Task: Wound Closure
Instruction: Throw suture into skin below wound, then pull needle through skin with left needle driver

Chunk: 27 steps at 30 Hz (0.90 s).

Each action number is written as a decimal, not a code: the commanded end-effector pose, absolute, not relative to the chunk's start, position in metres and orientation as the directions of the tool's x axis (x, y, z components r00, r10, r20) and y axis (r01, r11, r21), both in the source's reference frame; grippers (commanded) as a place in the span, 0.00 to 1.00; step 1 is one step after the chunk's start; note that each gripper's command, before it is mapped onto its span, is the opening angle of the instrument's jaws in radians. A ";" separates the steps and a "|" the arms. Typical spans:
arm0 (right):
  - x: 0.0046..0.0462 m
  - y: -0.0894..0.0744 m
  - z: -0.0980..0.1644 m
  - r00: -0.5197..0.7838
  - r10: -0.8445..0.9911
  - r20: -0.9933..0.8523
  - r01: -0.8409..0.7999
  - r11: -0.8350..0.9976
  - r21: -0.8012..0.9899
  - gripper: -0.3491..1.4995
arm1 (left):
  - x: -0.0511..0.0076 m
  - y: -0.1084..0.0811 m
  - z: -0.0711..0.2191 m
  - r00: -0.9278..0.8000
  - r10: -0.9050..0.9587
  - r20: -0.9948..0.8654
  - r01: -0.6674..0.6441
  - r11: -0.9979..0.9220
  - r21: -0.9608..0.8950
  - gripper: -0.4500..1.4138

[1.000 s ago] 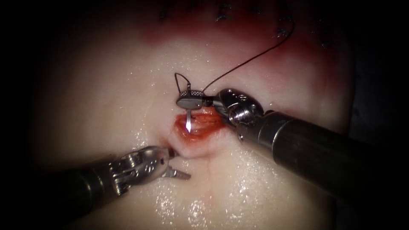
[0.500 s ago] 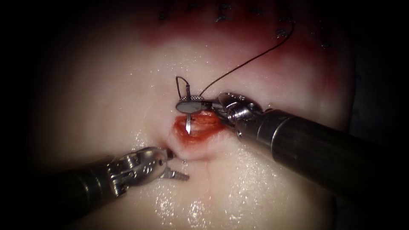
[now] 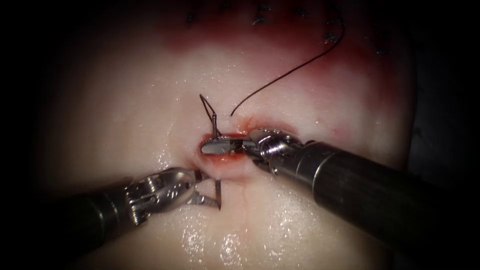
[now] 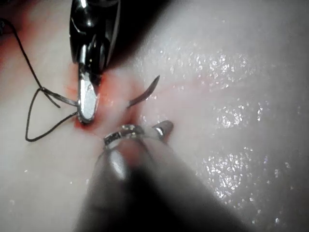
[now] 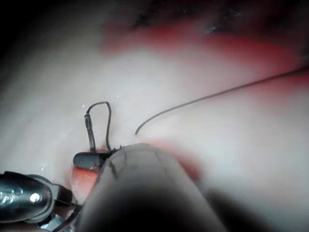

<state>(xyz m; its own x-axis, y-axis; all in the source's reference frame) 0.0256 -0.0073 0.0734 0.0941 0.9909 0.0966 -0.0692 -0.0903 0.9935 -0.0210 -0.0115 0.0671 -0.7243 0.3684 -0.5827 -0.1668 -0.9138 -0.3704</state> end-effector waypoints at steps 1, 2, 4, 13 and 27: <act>0.0262 -0.007 0.074 0.096 0.991 0.096 -0.067 -0.090 0.994 0.00 | -0.0216 -0.011 0.068 -0.724 0.368 -0.584 -0.166 -0.914 -0.370 0.57; 0.0262 -0.007 0.074 0.089 0.991 0.096 -0.069 -0.090 0.994 0.00 | -0.0216 -0.011 0.068 -0.724 0.368 -0.584 -0.166 -0.914 -0.370 0.57; 0.0261 -0.007 0.074 0.040 0.997 0.073 -0.106 -0.068 0.992 0.00 | -0.0216 -0.011 0.067 -0.723 0.374 -0.582 -0.171 -0.912 -0.373 0.57; 0.0251 -0.003 0.076 -0.116 0.988 -0.104 -0.082 0.095 0.992 0.80 | -0.0217 -0.012 0.067 -0.724 0.370 -0.582 -0.168 -0.913 -0.372 0.57; 0.0207 0.001 0.076 -0.126 0.930 -0.345 -0.171 0.322 0.931 0.90 | -0.0197 -0.012 0.063 -0.680 0.274 -0.680 -0.113 -0.956 -0.272 0.58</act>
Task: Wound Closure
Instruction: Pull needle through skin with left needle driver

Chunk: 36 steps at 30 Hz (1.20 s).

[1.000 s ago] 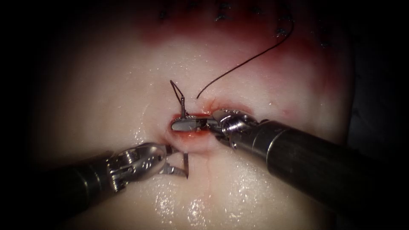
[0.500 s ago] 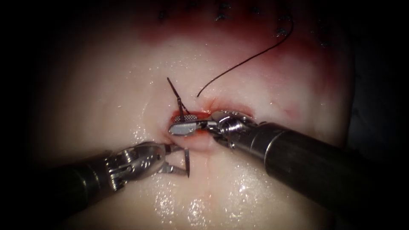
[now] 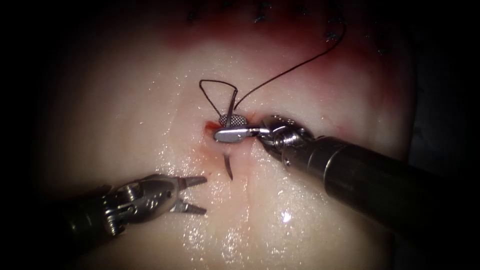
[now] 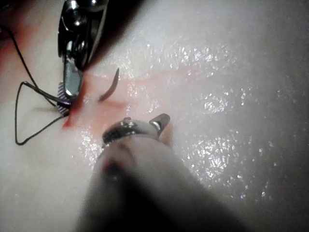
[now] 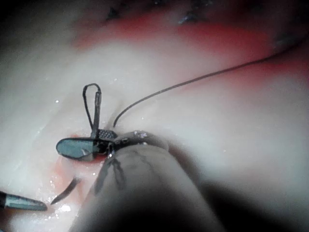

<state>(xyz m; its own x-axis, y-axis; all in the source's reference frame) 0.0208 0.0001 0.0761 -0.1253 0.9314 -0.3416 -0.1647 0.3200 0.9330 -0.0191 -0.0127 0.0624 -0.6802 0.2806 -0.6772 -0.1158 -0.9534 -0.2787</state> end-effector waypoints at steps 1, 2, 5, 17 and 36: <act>0.0201 0.001 0.076 -0.127 0.930 -0.346 -0.179 0.322 0.930 0.90 | -0.0196 -0.012 0.063 -0.669 0.258 -0.697 -0.109 -0.962 -0.252 0.58; 0.0197 0.001 0.076 -0.125 0.925 -0.359 -0.186 0.334 0.924 0.90 | -0.0196 -0.012 0.063 -0.662 0.246 -0.708 -0.105 -0.966 -0.238 0.58; 0.0185 0.002 0.075 -0.129 0.922 -0.366 -0.198 0.338 0.920 0.90 | -0.0199 -0.011 0.063 -0.645 0.198 -0.738 -0.088 -0.979 -0.185 0.59; 0.0161 0.002 0.074 -0.131 0.920 -0.370 -0.185 0.344 0.921 0.89 | -0.0221 -0.009 0.064 -0.596 0.069 -0.800 -0.005 -0.997 -0.082 0.61; 0.0151 0.002 0.075 -0.134 0.917 -0.376 -0.186 0.349 0.918 0.88 | -0.0230 -0.008 0.064 -0.570 0.037 -0.821 -0.001 -0.999 -0.045 0.61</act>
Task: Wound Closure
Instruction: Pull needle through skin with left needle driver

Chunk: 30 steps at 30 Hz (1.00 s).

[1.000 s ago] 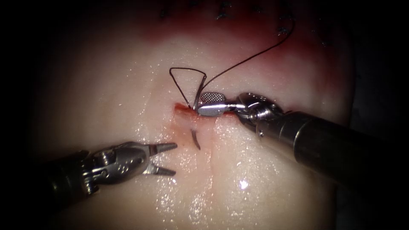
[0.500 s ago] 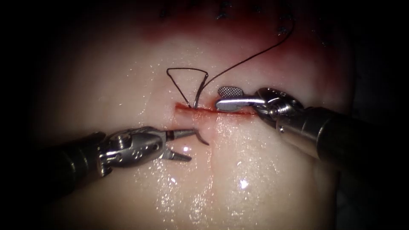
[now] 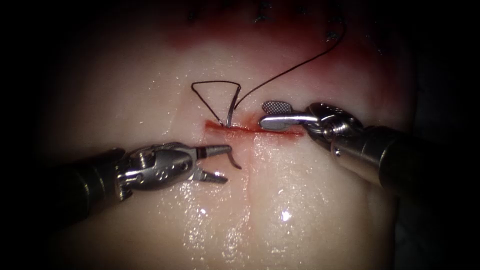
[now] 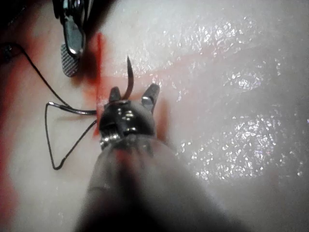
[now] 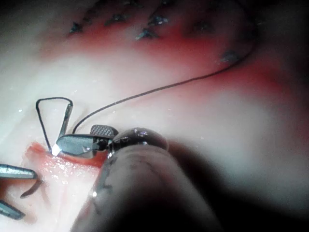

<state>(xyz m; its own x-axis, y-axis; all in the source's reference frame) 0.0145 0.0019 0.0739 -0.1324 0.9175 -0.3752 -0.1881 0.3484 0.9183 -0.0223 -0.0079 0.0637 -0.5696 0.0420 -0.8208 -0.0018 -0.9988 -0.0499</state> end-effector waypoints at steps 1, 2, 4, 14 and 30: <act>0.0151 0.002 0.075 -0.134 0.917 -0.376 -0.186 0.349 0.918 0.88 | -0.0232 -0.008 0.064 -0.571 0.038 -0.820 -0.003 -0.999 -0.044 0.61; 0.0151 0.002 0.075 -0.134 0.917 -0.376 -0.186 0.349 0.918 0.88 | -0.0234 -0.008 0.065 -0.572 0.032 -0.819 -0.001 -0.999 -0.038 0.61; 0.0150 0.002 0.074 -0.136 0.914 -0.381 -0.186 0.354 0.916 0.87 | -0.0238 -0.007 0.065 -0.574 0.033 -0.818 -0.005 -0.999 -0.037 0.61; 0.0140 0.002 0.074 -0.140 0.913 -0.383 -0.185 0.356 0.916 0.85 | -0.0244 -0.007 0.066 -0.577 0.020 -0.816 -0.003 -1.000 -0.023 0.55; 0.0118 0.002 0.073 -0.237 0.848 -0.474 -0.166 0.445 0.880 0.70 | -0.0250 -0.007 0.066 -0.534 0.227 -0.815 0.037 -0.956 -0.290 0.05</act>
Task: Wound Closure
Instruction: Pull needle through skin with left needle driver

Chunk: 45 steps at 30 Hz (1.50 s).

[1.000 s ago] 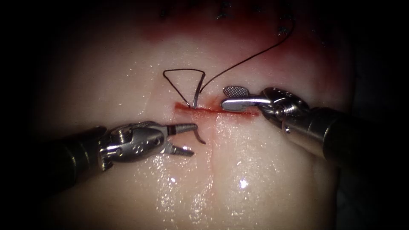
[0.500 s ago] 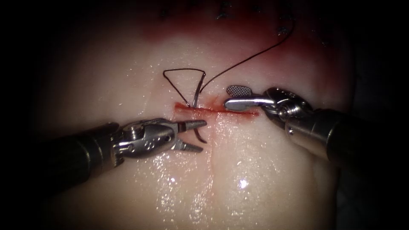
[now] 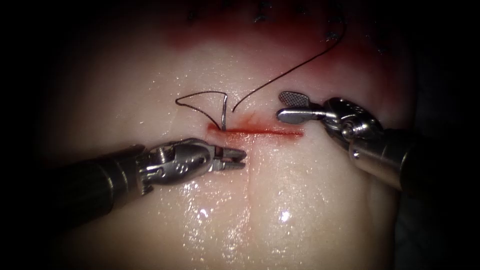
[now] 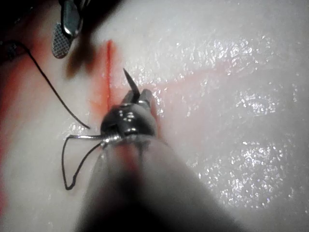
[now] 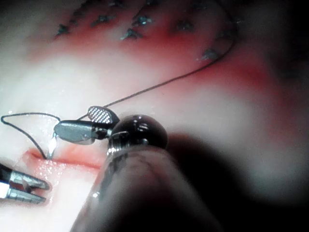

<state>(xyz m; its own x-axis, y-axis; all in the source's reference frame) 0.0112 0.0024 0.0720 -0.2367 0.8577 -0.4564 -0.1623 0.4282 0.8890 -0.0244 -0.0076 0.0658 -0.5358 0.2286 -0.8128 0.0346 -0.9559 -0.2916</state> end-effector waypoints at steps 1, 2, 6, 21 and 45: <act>0.0117 0.002 0.073 -0.241 0.811 -0.533 -0.181 0.502 0.846 0.68 | -0.0249 -0.007 0.066 -0.522 0.269 -0.809 0.028 -0.943 -0.331 0.05; 0.0117 0.002 0.072 -0.250 0.768 -0.590 -0.197 0.556 0.808 0.68 | -0.0249 -0.008 0.066 -0.507 0.308 -0.805 0.029 -0.927 -0.373 0.05; 0.0119 0.003 0.072 -0.280 0.679 -0.679 -0.233 0.638 0.734 0.65 | -0.0248 -0.008 0.065 -0.470 0.427 -0.773 0.040 -0.864 -0.501 0.05; 0.0130 0.003 0.072 -0.036 0.652 -0.758 -0.247 0.729 0.638 0.84 | -0.0250 -0.008 0.061 -0.272 0.736 -0.620 0.067 -0.628 -0.775 0.05; 0.0130 0.003 0.072 -0.002 0.610 -0.793 -0.253 0.767 0.590 0.80 | -0.0238 -0.010 0.056 -0.186 0.902 -0.389 0.184 -0.357 -0.916 0.05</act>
<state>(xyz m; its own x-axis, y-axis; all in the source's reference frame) 0.0125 0.0027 0.0717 -0.0017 0.6094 -0.7929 -0.2545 0.7665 0.5897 -0.0232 -0.0099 0.0556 -0.1851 0.9032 -0.3873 0.1922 -0.3533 -0.9156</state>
